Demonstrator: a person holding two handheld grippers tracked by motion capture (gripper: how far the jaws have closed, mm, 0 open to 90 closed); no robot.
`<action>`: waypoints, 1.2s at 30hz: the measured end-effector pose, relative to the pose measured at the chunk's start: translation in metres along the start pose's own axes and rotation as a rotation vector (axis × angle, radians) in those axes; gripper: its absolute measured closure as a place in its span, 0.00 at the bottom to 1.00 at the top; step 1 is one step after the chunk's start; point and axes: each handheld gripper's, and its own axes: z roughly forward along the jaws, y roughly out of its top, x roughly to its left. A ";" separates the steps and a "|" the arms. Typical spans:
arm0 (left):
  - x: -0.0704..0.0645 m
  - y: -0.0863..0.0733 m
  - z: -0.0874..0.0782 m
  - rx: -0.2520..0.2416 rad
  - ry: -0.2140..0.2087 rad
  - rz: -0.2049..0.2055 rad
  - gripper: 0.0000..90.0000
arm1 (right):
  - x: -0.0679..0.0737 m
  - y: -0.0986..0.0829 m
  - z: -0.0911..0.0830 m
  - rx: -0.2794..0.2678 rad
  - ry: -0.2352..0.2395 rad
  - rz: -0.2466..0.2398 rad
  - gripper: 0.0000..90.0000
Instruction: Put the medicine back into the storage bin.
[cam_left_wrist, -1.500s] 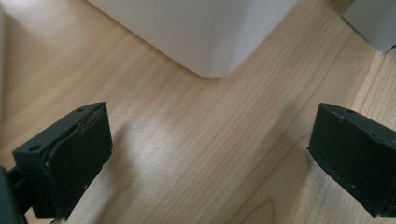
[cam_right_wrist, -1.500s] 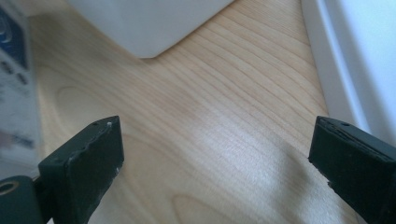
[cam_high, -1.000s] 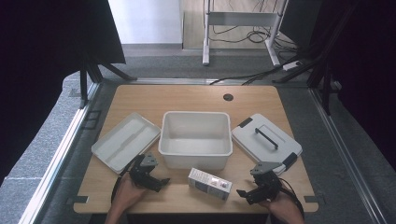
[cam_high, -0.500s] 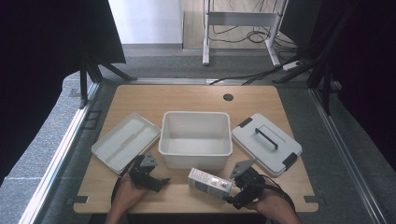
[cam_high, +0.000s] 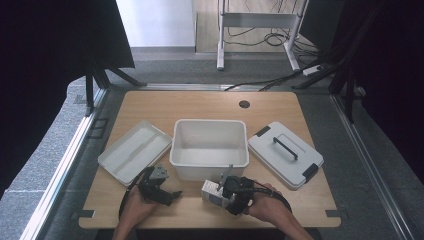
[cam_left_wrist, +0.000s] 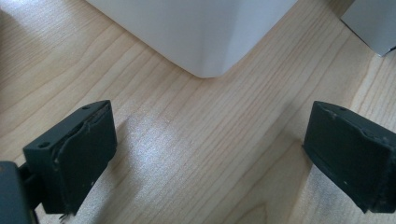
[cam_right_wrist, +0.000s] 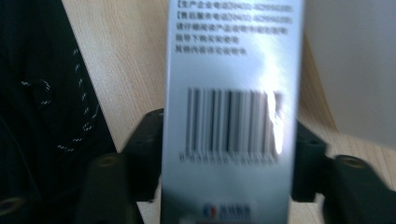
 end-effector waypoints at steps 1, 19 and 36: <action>0.000 0.000 0.000 0.000 0.000 0.000 0.03 | 0.001 0.001 0.001 0.013 -0.002 -0.001 0.58; 0.000 0.000 0.000 -0.002 0.000 -0.002 0.04 | 0.001 0.011 -0.039 -0.008 0.030 -0.019 0.62; -0.001 0.000 -0.001 -0.004 -0.001 -0.005 0.04 | -0.009 0.037 -0.103 -0.040 0.033 -0.040 0.62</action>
